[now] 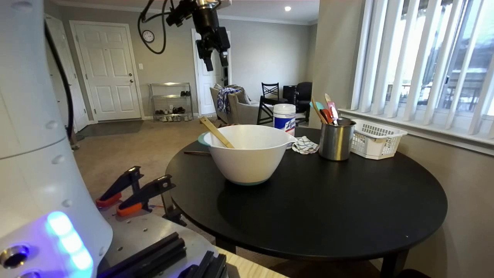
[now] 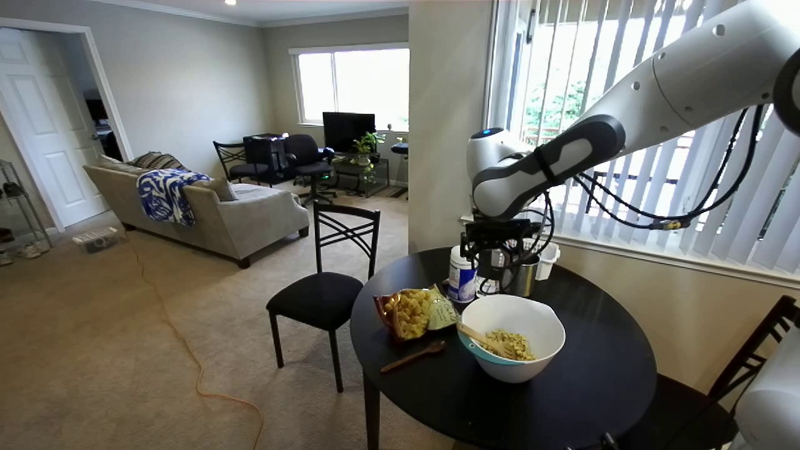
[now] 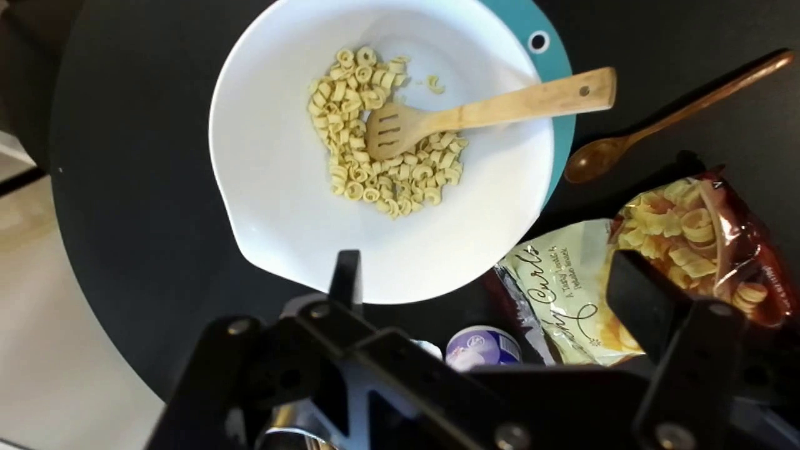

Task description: Stir in the bowl

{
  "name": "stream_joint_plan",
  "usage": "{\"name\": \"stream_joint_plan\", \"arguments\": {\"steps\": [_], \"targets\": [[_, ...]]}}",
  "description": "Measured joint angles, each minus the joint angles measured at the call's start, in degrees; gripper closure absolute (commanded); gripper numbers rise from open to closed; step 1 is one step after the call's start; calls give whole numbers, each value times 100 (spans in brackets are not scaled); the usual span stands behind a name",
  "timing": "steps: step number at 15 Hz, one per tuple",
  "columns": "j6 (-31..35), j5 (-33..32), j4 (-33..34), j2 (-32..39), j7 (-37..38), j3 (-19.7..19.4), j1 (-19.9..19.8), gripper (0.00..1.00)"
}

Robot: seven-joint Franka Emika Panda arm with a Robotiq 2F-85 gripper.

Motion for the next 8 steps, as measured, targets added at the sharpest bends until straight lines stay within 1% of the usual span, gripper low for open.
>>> {"name": "stream_joint_plan", "arguments": {"steps": [4,6,8], "targets": [[-83,-149,328,591,1504,-2,415,0],[-77,-246,575,913,1986,-16,627,0],[-37,-488,794,1257,2346,-89,819,0]]}}
